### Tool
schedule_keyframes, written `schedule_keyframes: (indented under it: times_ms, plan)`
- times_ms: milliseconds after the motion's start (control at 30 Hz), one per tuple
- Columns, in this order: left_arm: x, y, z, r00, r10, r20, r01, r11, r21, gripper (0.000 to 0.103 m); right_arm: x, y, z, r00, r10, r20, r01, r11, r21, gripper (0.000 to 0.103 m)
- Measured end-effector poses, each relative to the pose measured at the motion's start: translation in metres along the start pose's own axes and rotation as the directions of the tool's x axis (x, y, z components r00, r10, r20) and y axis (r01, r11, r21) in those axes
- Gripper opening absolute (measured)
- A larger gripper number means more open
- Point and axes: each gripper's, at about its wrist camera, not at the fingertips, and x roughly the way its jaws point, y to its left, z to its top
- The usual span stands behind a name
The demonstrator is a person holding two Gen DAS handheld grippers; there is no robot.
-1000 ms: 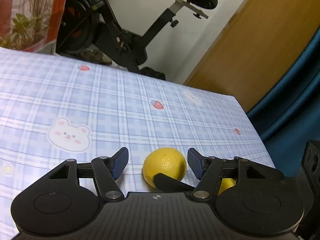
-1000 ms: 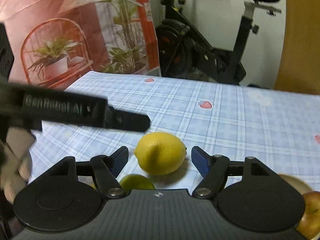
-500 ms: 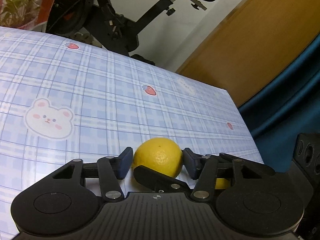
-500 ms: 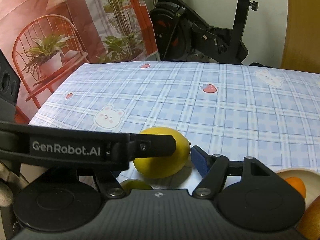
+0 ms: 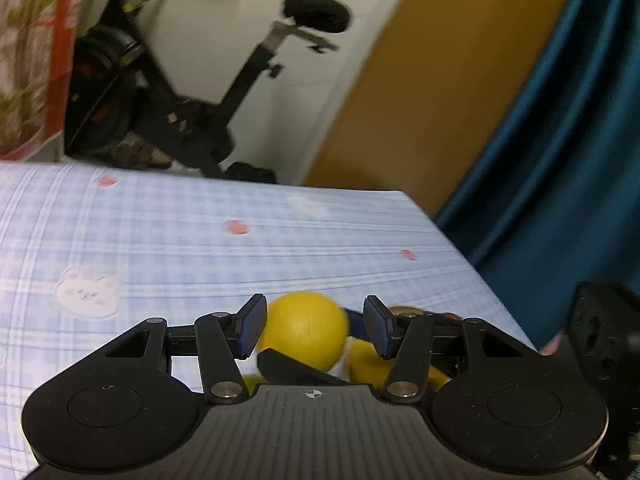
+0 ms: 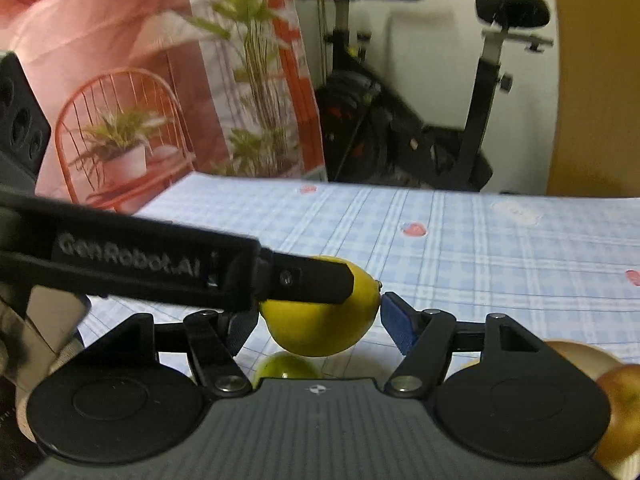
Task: Organize fruits
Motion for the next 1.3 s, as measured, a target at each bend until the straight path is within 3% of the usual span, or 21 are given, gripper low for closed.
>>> schedule_keyframes:
  times_ms: [67, 200, 300, 567, 733, 833, 933, 1000, 1100, 1167, 1233, 1300]
  plan:
    - [0.001, -0.017, 0.000, 0.999, -0.040, -0.015, 0.040, 0.999, 0.030, 0.053, -0.011, -0.004, -0.004, 1.000, -0.002, 0.019, 0.002, 1.000, 0.022, 0.066]
    - [0.016, -0.041, -0.008, 0.999, -0.021, -0.038, 0.024, 0.996, 0.082, 0.051, -0.030, -0.005, -0.007, 0.999, 0.002, 0.044, -0.003, 1.000, 0.014, 0.046]
    - [0.019, -0.034, -0.011, 0.998, -0.031, -0.054, 0.032, 0.999, 0.015, 0.048, -0.030, -0.010, -0.008, 1.000, -0.023, 0.015, 0.023, 0.999, 0.029, 0.047]
    - [-0.001, 0.017, -0.003, 0.998, 0.066, 0.006, -0.064, 0.987, -0.148, 0.047, -0.025, -0.023, -0.025, 0.999, 0.022, -0.049, -0.019, 0.998, 0.062, 0.045]
    - [0.007, 0.036, 0.008, 0.993, 0.118, 0.002, -0.117, 0.982, -0.152, 0.047, -0.024, -0.024, -0.021, 0.998, 0.018, -0.058, -0.015, 0.999, 0.046, 0.045]
    - [0.012, 0.048, 0.018, 0.990, 0.135, 0.028, -0.128, 0.977, -0.168, 0.049, -0.027, -0.031, -0.001, 1.000, -0.028, -0.013, 0.027, 1.000, -0.014, 0.045]
    - [0.014, 0.059, 0.026, 0.985, 0.156, 0.081, -0.138, 0.973, -0.187, 0.054, -0.013, -0.057, 0.030, 0.994, -0.109, 0.006, 0.109, 0.994, -0.029, 0.060]
    - [0.019, 0.063, 0.032, 0.982, 0.164, 0.099, -0.141, 0.968, -0.207, 0.054, 0.013, -0.079, 0.051, 0.991, -0.128, -0.039, 0.126, 0.991, -0.032, 0.083]
    - [0.024, 0.071, 0.036, 0.980, 0.167, 0.105, -0.142, 0.967, -0.214, 0.054, 0.065, -0.098, 0.067, 0.966, -0.173, -0.190, 0.155, 0.982, -0.105, 0.082]
    - [0.030, 0.075, 0.038, 0.983, 0.158, 0.099, -0.134, 0.968, -0.213, 0.054, 0.087, -0.107, 0.068, 0.934, -0.222, -0.280, 0.185, 0.971, -0.151, 0.085]
    - [0.037, 0.080, 0.038, 0.985, 0.146, 0.088, -0.125, 0.969, -0.215, 0.054, 0.095, -0.113, 0.066, 0.910, -0.246, -0.332, 0.201, 0.965, -0.166, 0.081]
    - [0.039, 0.083, 0.035, 0.987, 0.140, 0.076, -0.120, 0.968, -0.221, 0.054, 0.098, -0.119, 0.064, 0.889, -0.260, -0.376, 0.211, 0.963, -0.167, 0.063]
